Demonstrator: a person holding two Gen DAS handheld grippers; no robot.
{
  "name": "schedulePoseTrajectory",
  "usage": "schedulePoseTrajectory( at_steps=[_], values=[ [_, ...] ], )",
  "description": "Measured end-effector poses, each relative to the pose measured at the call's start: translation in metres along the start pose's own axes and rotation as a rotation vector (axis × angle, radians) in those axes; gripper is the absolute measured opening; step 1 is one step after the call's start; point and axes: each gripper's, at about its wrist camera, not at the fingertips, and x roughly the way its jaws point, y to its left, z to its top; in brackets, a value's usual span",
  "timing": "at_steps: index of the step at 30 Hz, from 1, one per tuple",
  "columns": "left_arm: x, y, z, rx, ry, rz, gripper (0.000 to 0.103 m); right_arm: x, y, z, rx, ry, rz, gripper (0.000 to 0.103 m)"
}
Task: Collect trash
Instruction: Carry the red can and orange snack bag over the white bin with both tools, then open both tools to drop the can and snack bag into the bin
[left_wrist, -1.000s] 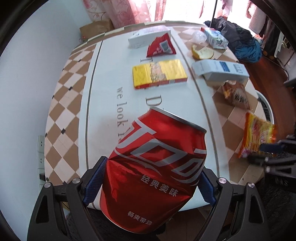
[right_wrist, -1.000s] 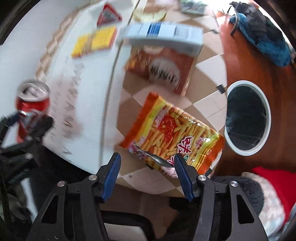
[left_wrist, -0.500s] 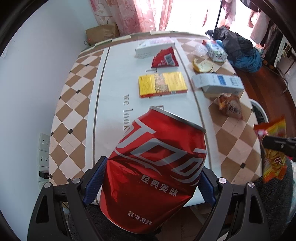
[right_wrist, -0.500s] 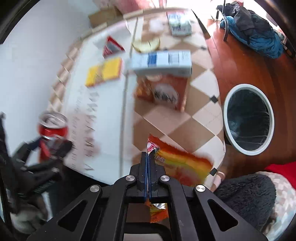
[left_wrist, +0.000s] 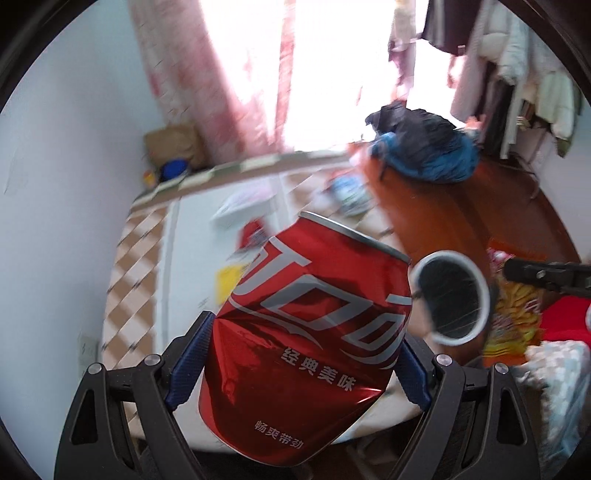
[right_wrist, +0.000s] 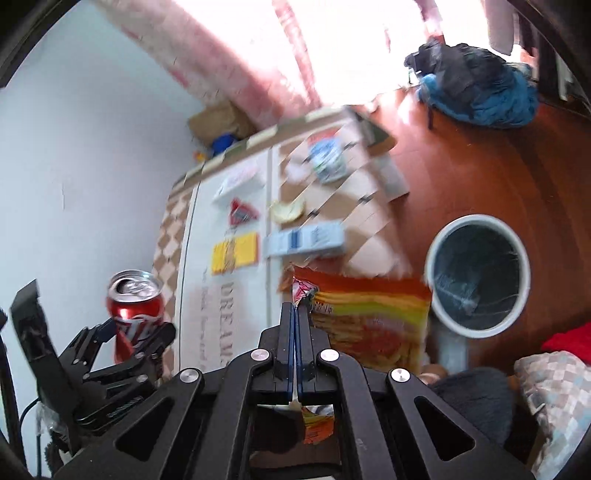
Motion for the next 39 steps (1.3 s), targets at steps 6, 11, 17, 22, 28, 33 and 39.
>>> schedulePoseTrajectory(
  at_steps=[6, 11, 17, 22, 28, 33, 39],
  values=[
    [0.035, -0.095, 0.058, 0.074, 0.022, -0.169, 0.088, -0.03, -0.094, 0.023, 0.122, -0.058, -0.061, 0.0],
    [0.118, -0.164, 0.086, 0.05, 0.177, -0.326, 0.087, -0.015, -0.197, 0.033, 0.284, -0.056, -0.106, 0.0],
    [0.237, -0.22, 0.091, -0.046, 0.443, -0.451, 0.088, 0.045, -0.302, 0.032, 0.491, -0.004, -0.064, 0.0],
    [0.294, -0.241, 0.091, -0.093, 0.567, -0.455, 0.094, 0.098, -0.363, 0.028, 0.639, 0.039, 0.032, 0.0],
    [0.307, -0.251, 0.089, -0.091, 0.579, -0.404, 0.1, 0.142, -0.392, 0.025, 0.695, 0.086, 0.077, 0.009],
    [0.285, -0.245, 0.078, -0.004, 0.504, -0.261, 0.1, 0.151, -0.391, 0.023, 0.685, 0.109, 0.055, 0.076],
    [0.253, -0.232, 0.068, 0.106, 0.401, -0.11, 0.1, 0.132, -0.363, 0.018, 0.569, 0.135, -0.098, 0.103]
  ],
)
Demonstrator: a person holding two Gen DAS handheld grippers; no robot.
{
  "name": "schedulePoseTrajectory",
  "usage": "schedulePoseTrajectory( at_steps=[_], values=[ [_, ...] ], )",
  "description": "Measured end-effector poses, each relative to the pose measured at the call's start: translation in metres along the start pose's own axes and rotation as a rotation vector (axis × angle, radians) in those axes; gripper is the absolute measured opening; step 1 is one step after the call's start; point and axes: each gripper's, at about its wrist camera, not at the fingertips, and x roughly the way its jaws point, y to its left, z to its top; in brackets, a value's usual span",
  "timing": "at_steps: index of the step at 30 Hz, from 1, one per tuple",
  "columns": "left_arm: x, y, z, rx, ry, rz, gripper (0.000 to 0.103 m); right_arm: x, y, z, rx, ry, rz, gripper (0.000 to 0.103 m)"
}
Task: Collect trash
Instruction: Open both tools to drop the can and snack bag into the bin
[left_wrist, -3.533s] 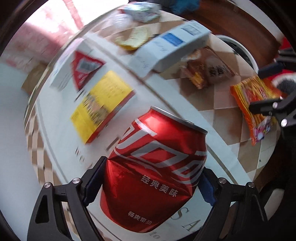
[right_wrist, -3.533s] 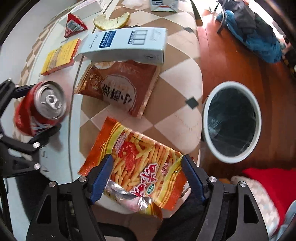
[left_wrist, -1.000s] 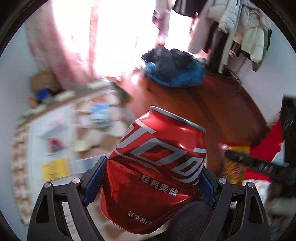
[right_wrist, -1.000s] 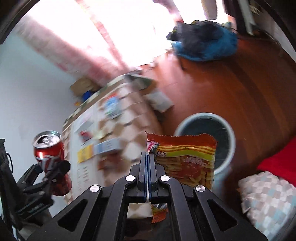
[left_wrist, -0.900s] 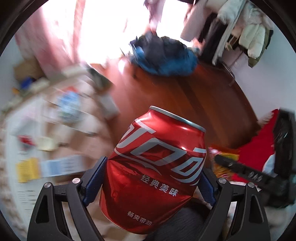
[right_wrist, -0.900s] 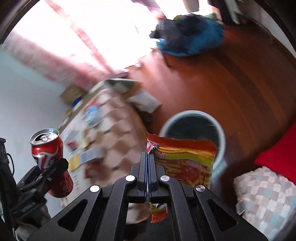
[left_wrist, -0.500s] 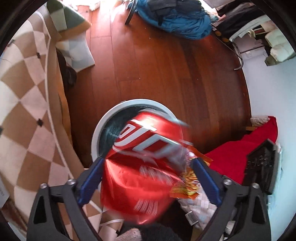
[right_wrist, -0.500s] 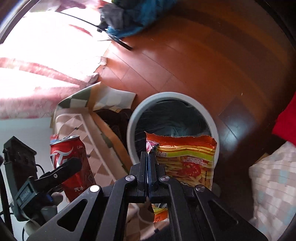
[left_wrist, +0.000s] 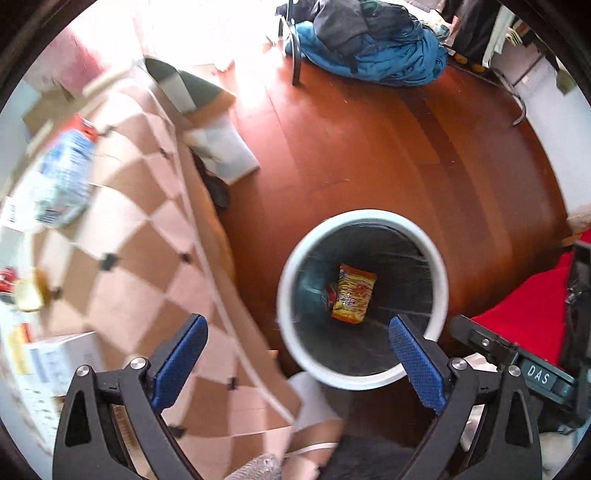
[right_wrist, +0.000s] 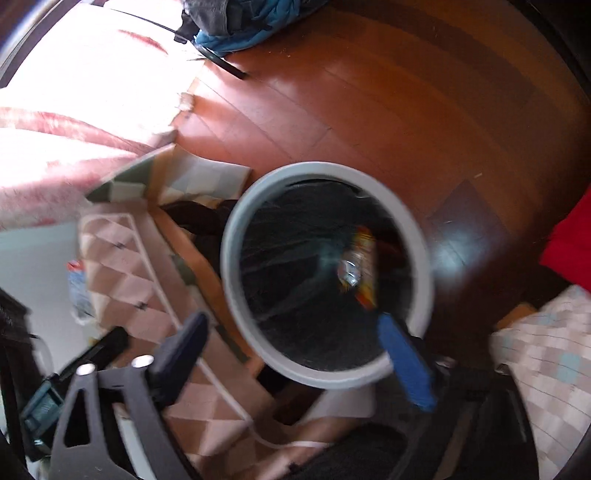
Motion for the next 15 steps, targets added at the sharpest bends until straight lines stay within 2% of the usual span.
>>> schedulePoseTrajectory(
  at_steps=[3, 6, 10, 15],
  values=[
    [-0.014, 0.001, -0.012, 0.027, -0.032, 0.049, 0.1, -0.015, 0.012, -0.018, -0.098, -0.029, -0.158, 0.103],
    [-0.024, -0.001, -0.018, 0.043, -0.051, 0.07, 0.1, -0.027, 0.018, -0.033, -0.149, -0.042, -0.238, 0.103],
    [-0.04, -0.002, -0.029, 0.059, -0.077, 0.079, 0.1, -0.05, 0.023, -0.052, -0.179, -0.076, -0.287, 0.103],
    [-0.063, -0.001, -0.04, 0.057, -0.106, 0.067, 0.1, -0.082, 0.03, -0.067, -0.194, -0.123, -0.298, 0.103]
  ],
)
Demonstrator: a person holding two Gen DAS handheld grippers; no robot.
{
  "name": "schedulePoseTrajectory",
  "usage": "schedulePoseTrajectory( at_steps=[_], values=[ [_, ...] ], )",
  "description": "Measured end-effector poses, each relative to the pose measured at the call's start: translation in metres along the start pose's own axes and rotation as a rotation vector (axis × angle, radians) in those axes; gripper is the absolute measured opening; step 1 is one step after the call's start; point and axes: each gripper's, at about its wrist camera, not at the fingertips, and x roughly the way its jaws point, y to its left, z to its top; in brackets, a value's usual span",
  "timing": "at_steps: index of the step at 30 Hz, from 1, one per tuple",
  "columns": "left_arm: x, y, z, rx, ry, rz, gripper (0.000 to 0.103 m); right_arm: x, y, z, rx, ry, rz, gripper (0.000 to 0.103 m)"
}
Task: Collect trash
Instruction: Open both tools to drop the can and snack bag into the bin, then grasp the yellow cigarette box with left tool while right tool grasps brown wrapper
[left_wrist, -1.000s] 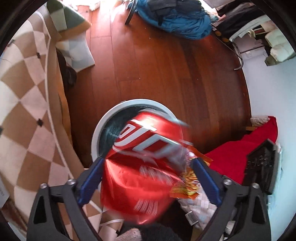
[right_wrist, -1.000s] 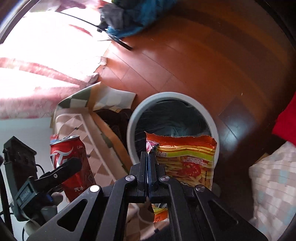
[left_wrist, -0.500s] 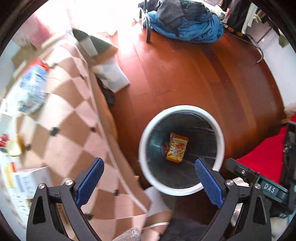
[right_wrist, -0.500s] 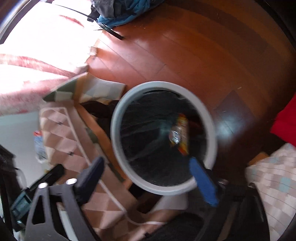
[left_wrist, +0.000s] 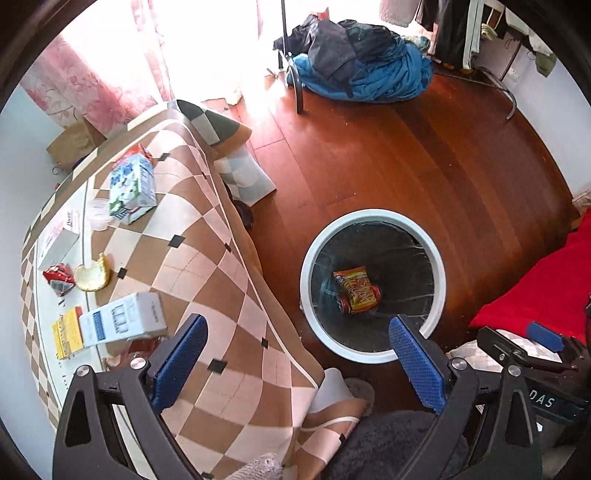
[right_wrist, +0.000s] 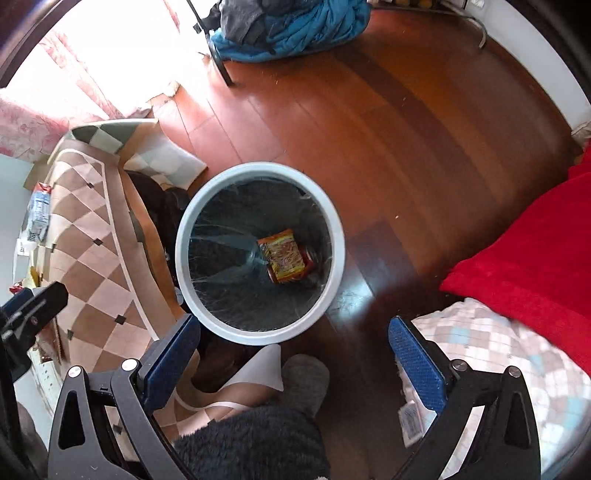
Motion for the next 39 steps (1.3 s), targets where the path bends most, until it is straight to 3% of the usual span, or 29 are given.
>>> schedulePoseTrajectory(
  at_steps=[8, 14, 18, 21, 25, 30, 34, 39],
  values=[
    [-0.051, 0.007, -0.013, -0.014, -0.073, -0.014, 0.1, -0.058, 0.011, -0.013, -0.023, -0.072, -0.003, 0.103],
    [-0.098, 0.026, -0.021, -0.046, -0.135, -0.025, 0.1, -0.109, 0.028, -0.024, -0.018, -0.142, 0.06, 0.103],
    [-0.129, 0.061, -0.031, -0.075, -0.18, -0.003, 0.1, -0.145, 0.049, -0.031, -0.025, -0.184, 0.134, 0.103],
    [-0.141, 0.106, -0.05, -0.109, -0.21, 0.08, 0.1, -0.157, 0.083, -0.039, -0.074, -0.187, 0.158, 0.103],
    [-0.12, 0.175, -0.086, -0.185, -0.163, 0.216, 0.1, -0.137, 0.149, -0.05, -0.198, -0.123, 0.205, 0.103],
    [-0.065, 0.254, -0.136, -0.314, -0.033, 0.297, 0.1, -0.081, 0.254, -0.068, -0.451, -0.006, 0.195, 0.103],
    [-0.026, 0.279, -0.156, -0.251, 0.033, 0.363, 0.1, -0.028, 0.337, -0.084, -0.701, 0.068, 0.087, 0.103],
    [0.0, 0.296, -0.147, -0.092, 0.045, 0.387, 0.1, 0.023, 0.392, -0.095, -0.912, 0.103, -0.069, 0.103]
  ],
)
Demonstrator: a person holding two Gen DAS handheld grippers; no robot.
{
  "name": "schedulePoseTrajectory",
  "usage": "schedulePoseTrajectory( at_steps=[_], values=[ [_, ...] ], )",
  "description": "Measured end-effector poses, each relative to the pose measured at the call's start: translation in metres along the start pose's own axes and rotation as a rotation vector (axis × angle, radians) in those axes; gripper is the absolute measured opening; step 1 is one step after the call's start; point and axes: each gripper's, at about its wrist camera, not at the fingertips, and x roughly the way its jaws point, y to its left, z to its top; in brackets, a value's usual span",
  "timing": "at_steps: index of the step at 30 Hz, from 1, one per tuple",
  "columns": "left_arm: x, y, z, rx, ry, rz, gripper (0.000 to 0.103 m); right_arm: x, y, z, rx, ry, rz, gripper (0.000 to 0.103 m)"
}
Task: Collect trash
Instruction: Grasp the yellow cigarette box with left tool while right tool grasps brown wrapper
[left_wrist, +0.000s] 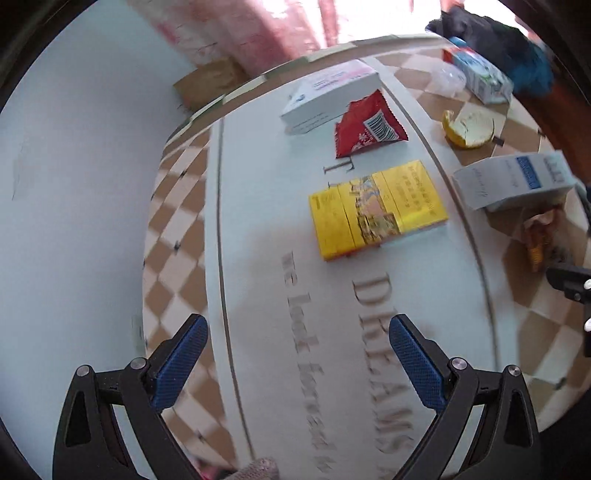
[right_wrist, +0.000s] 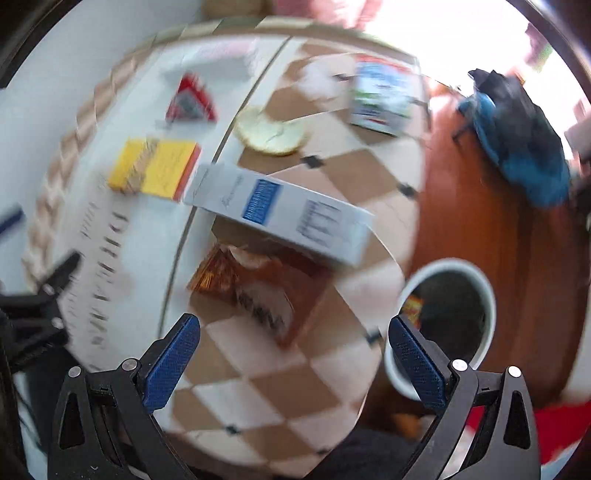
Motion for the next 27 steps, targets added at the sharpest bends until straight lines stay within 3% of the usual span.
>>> schedulePoseTrajectory(
  at_steps=[5, 6, 7, 8, 10, 14, 19, 22, 27],
  values=[
    [0.011, -0.006, 0.035, 0.248, -0.085, -0.014, 0.1, 0.028, 0.01, 0.015, -0.048, 0.079, -0.01, 0.103],
    [0.013, -0.01, 0.041, 0.306, -0.101, -0.016, 0.1, 0.031, 0.008, 0.015, -0.038, 0.082, -0.002, 0.098],
    [0.016, -0.013, 0.047, 0.354, -0.106, -0.031, 0.1, 0.034, 0.005, 0.014, -0.016, 0.091, 0.009, 0.084],
    [0.018, -0.016, 0.053, 0.394, -0.106, -0.051, 0.1, 0.033, 0.004, 0.013, -0.002, 0.08, 0.015, 0.084],
    [0.025, -0.023, 0.061, 0.475, -0.087, -0.106, 0.1, 0.031, -0.002, 0.008, 0.031, 0.078, 0.017, 0.074],
    [0.037, -0.041, 0.069, 0.602, -0.059, -0.177, 0.102, 0.028, -0.024, -0.005, 0.207, 0.107, 0.082, 0.068],
    [0.04, -0.043, 0.075, 0.641, -0.06, -0.247, 0.096, 0.028, -0.047, -0.024, 0.327, 0.124, 0.179, 0.07],
    [0.038, -0.038, 0.072, 0.632, -0.037, -0.329, 0.068, 0.03, -0.057, -0.027, 0.342, 0.142, 0.208, 0.074],
    [0.031, -0.039, 0.063, 0.536, -0.01, -0.318, 0.049, 0.03, -0.043, -0.026, 0.289, 0.15, 0.161, 0.074]
  ],
)
